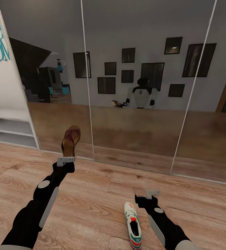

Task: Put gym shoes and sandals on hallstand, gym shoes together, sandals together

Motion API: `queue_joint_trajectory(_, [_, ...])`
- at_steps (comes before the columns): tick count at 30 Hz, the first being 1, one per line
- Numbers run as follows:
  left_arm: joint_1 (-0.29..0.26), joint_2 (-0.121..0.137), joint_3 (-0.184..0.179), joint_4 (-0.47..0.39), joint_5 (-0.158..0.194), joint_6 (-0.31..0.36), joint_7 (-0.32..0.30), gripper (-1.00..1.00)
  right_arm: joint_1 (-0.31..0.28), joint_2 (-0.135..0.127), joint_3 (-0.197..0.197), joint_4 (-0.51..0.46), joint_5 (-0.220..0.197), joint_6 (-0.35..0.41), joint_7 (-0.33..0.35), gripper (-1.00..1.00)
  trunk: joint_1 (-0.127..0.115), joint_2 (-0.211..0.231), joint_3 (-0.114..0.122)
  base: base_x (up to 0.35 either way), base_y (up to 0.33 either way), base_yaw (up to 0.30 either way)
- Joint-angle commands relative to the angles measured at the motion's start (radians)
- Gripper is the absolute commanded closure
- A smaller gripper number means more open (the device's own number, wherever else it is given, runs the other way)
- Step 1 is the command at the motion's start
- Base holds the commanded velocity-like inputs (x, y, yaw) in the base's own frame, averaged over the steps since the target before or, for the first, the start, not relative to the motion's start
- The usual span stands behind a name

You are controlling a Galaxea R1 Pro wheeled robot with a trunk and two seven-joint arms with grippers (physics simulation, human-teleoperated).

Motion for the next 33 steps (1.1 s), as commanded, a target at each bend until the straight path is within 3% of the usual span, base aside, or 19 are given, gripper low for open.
queue_joint_trajectory(1, [-0.001, 0.001, -0.001, -0.001, 0.009, 0.005, 0.003, 1.00, 0.000, -0.001, 0.006, 0.005, -0.008, 0.005, -0.009, -1.00, 0.000, -0.001, -0.006, 0.000, 0.000, 0.132])
queue_joint_trajectory(11, [-0.001, 0.001, -0.003, 0.000, 0.009, 0.005, 0.003, 1.00, 0.000, 0.007, 0.008, 0.090, -0.008, -0.040, -0.008, -1.00, 0.005, -0.003, -0.057, 0.000, 0.000, 0.171])
queue_joint_trajectory(18, [-0.001, 0.001, -0.003, 0.000, 0.009, 0.005, 0.003, 1.00, 0.000, 0.008, 0.006, 0.111, -0.011, -0.042, -0.009, -1.00, 0.005, -0.003, -0.061, 0.000, 0.000, 0.078])
queue_joint_trajectory(23, [-0.001, -0.001, -0.003, 0.000, 0.009, 0.005, 0.003, 1.00, 0.000, 0.008, 0.006, 0.133, -0.041, -0.043, -0.009, -1.00, 0.005, -0.003, -0.066, 0.000, 0.000, 0.003])
queue_joint_trajectory(29, [-0.001, -0.001, -0.003, 0.000, 0.009, 0.005, 0.003, 1.00, 0.000, 0.009, 0.005, 0.165, -0.053, -0.055, -0.009, -1.00, 0.007, -0.005, -0.098, 0.000, 0.000, 0.000])
queue_joint_trajectory(33, [-0.001, -0.001, -0.003, 0.002, 0.009, 0.005, 0.003, 1.00, 0.000, 0.009, 0.006, 0.233, -0.053, -0.233, -0.009, -1.00, 0.009, -0.006, -0.120, 0.000, 0.000, 0.000])
